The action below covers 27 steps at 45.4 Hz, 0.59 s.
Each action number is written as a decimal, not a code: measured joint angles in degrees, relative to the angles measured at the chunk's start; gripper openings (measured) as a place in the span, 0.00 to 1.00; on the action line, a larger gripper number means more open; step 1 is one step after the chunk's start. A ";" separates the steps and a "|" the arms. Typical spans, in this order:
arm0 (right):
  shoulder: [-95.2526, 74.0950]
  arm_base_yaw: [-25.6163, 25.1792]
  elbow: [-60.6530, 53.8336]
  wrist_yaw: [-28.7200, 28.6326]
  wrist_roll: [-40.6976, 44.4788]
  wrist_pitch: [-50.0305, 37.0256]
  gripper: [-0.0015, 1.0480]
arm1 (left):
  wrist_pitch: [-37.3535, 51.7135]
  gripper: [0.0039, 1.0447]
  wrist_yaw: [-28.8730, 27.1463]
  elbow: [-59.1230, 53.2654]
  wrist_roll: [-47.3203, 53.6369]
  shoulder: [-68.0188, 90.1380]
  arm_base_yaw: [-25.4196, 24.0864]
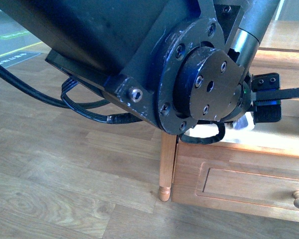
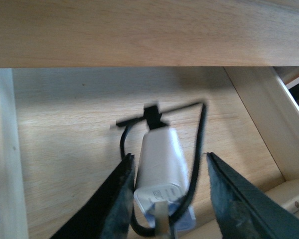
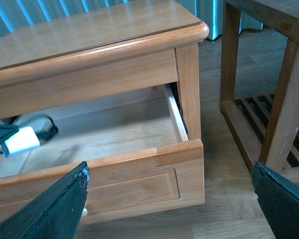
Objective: Put charger into drawer
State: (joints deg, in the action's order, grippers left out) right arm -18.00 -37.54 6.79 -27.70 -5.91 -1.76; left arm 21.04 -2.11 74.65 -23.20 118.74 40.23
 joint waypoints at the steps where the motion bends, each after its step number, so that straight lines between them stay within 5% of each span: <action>1: 0.00 0.00 0.00 0.00 0.00 0.00 0.92 | 0.02 0.48 -0.15 -0.24 0.02 -0.20 -0.04; 14: 0.00 0.00 0.00 0.00 0.00 0.00 0.92 | 0.11 0.94 -5.03 -9.77 0.02 -16.11 -2.45; 27: 0.00 0.00 0.00 -0.02 -0.02 0.00 0.92 | -3.69 0.94 -10.88 -24.94 1.55 -40.22 -8.44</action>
State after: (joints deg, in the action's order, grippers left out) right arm -18.00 -37.54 6.79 -27.73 -5.93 -1.76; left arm 17.34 -12.99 49.71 -21.65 78.52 31.79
